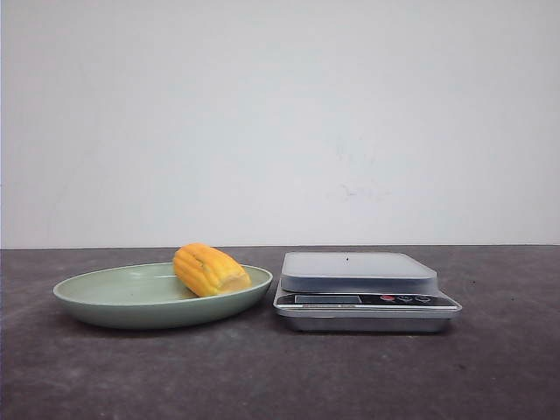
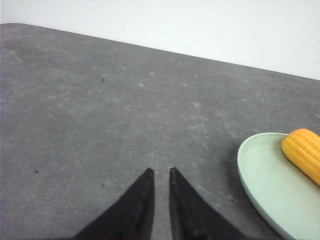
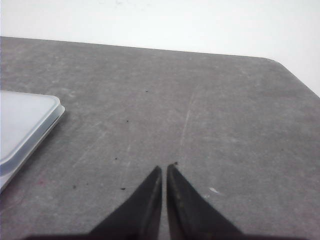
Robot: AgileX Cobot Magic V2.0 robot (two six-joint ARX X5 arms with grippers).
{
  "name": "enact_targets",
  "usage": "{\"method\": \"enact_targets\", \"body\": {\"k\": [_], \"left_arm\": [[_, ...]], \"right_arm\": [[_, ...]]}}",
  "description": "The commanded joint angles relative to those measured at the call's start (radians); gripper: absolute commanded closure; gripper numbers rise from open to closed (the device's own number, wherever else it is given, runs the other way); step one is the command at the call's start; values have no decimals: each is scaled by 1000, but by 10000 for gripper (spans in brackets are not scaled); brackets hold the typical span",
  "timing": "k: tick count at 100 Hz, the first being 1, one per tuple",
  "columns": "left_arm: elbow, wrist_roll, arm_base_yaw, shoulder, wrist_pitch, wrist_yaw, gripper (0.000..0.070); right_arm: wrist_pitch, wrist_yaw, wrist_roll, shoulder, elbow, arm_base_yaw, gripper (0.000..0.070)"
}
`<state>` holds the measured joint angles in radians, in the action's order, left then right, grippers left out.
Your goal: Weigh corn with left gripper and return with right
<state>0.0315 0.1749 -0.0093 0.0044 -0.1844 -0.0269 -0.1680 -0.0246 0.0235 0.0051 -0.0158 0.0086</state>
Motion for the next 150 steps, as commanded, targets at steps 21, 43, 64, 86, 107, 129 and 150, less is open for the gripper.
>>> {"method": "enact_targets", "body": {"k": [21,43,64,86,107,129,150], "left_arm": [[-18,-5,1,-1,-3,1,688],[-18,-5,1,-1,-3,1,688],[-18,-5,1,-1,-3,1,688],[-18,-5,1,-1,-3,1,688],[-18,-5,1,-1,-3,1,688],[-18,-5,1,-1,-3,1,688],[-18,-5,1,-1,-3,1,688]], "right_arm": [[13,-2,3,-1,3,2,689],[13,-2,3,-1,3,2,689],[13,-2,3,-1,3,2,689],[13,-2,3,-1,3,2,689],[13,-2,3,-1,3,2,689],[17,-2,3,-1,3,2,689],[18,-4,-34,-1,3,3,689]]}}
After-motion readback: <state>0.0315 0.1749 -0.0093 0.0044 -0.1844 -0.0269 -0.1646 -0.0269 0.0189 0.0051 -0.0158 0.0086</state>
